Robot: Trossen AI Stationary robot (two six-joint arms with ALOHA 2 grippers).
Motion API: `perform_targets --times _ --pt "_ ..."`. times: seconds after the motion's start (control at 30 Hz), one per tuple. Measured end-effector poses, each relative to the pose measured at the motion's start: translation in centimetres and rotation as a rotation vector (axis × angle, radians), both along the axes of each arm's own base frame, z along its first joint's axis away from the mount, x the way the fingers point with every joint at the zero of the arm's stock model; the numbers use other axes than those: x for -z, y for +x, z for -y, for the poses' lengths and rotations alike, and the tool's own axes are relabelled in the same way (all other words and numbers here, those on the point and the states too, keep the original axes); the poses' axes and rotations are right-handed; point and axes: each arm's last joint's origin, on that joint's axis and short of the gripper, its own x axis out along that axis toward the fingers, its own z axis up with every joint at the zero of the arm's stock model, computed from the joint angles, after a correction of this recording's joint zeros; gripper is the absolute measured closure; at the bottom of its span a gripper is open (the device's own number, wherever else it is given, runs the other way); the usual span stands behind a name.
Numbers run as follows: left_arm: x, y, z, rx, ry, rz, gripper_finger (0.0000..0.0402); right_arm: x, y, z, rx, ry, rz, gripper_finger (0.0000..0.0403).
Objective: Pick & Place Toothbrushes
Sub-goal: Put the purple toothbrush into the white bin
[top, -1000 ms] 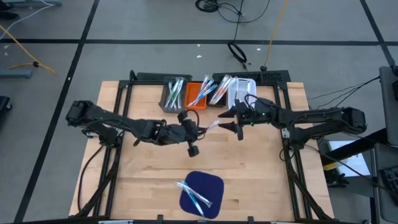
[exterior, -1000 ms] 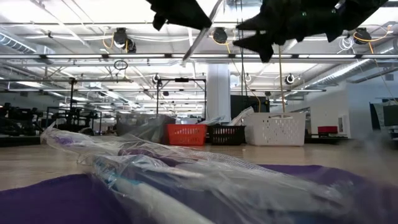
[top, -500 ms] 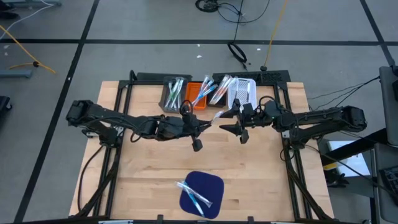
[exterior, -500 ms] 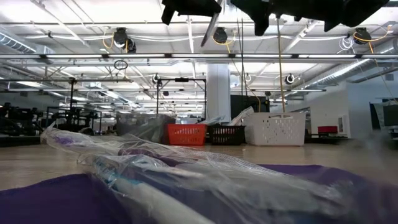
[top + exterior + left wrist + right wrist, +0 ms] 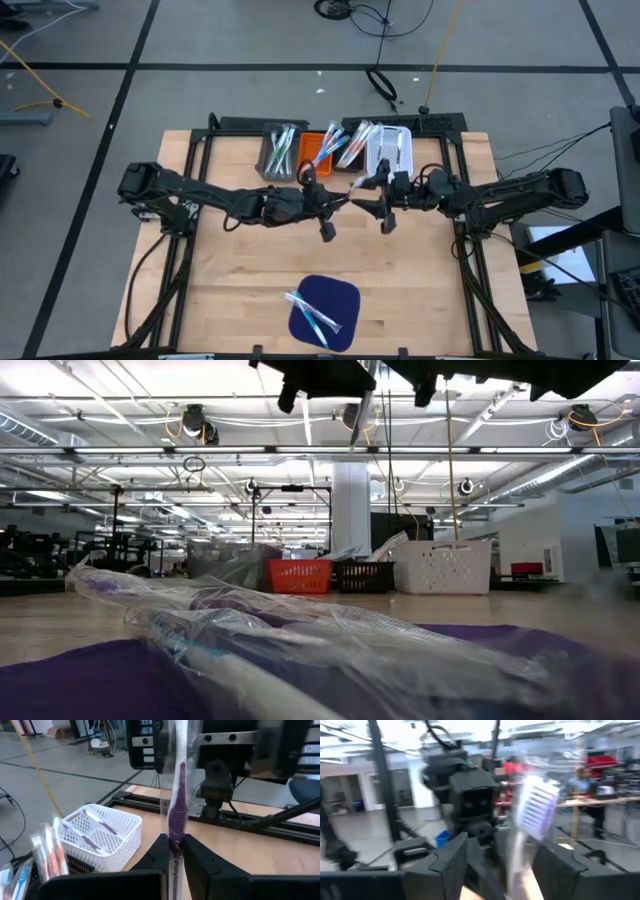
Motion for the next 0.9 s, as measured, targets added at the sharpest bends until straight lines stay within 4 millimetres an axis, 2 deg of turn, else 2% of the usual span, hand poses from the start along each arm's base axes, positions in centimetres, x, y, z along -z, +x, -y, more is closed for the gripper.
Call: perform_targets --times 0.1,0.2,0.33,0.37,0.5,0.73,0.9 --pt "-0.13 0.09 0.03 0.031 -0.005 0.015 0.0385 0.18 0.1 0.14 0.047 0.007 -0.012 0.0238" --pt "-0.16 0.09 0.12 0.042 -0.006 0.018 0.0388 0.1 0.08 0.16 0.054 0.008 -0.006 0.0289" --pt "-0.17 0.1 0.06 0.039 -0.006 0.019 0.0371 0.12 0.08 0.17 0.066 -0.009 -0.008 0.0379" --pt "-0.17 0.1 0.05 0.039 -0.006 0.019 0.0364 0.12 0.08 0.19 0.069 -0.013 -0.008 0.0388" --pt "-0.15 0.09 0.07 0.038 -0.005 0.017 0.0345 0.19 0.09 0.17 0.067 -0.01 -0.015 0.0393" --pt "-0.1 0.08 0.07 0.045 0.03 0.001 0.0339 0.4 0.13 0.18 0.068 -0.008 -0.037 0.0397" --pt "-0.14 -0.08 0.03 0.043 0.066 -0.023 0.0309 0.48 -0.2 0.66 0.089 0.01 -0.077 0.0398"
